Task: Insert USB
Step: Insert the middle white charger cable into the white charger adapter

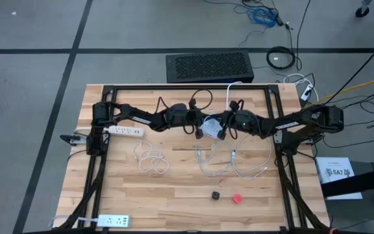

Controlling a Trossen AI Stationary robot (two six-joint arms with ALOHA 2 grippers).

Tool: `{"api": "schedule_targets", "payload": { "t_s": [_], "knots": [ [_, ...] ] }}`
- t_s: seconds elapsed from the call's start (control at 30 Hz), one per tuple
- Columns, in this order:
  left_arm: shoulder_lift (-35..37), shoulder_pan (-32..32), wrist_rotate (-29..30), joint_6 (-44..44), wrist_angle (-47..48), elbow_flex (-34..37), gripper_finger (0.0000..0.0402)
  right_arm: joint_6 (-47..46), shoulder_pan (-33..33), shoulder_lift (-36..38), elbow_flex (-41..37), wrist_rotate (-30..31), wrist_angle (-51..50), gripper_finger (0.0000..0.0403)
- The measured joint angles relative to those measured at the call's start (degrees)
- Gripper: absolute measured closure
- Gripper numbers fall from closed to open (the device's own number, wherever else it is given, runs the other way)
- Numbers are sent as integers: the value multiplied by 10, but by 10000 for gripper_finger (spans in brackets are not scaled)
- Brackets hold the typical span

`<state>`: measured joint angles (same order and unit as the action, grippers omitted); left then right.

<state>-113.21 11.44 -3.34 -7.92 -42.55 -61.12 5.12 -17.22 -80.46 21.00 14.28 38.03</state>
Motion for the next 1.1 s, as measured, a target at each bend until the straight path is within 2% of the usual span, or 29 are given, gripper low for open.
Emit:
{"api": "schedule_targets", "payload": {
  "t_s": [0.2, 0.73, 0.77, 0.87, 0.9, 1.1],
  "knots": [
    [0, 3, 11, 0, 1, 0, 396, -14, -33, -6, 1, -47, -2, 403],
    [0, 5, 20, 1, 12, 0, 395, -15, -52, -37, 1, -63, 33, 403],
    [0, 5, 20, 4, 12, 0, 389, -15, -54, -37, 1, -61, 33, 403],
    [2, -3, -6, 17, 9, 1, 357, -19, -71, -44, -6, 24, -9, 401],
    [2, -6, -12, 17, 9, 1, 344, -20, -71, -44, -8, 34, -16, 401],
    [2, -16, 6, 13, 13, -7, 287, -32, -86, -41, -3, -3, -6, 401]
  ]
}}
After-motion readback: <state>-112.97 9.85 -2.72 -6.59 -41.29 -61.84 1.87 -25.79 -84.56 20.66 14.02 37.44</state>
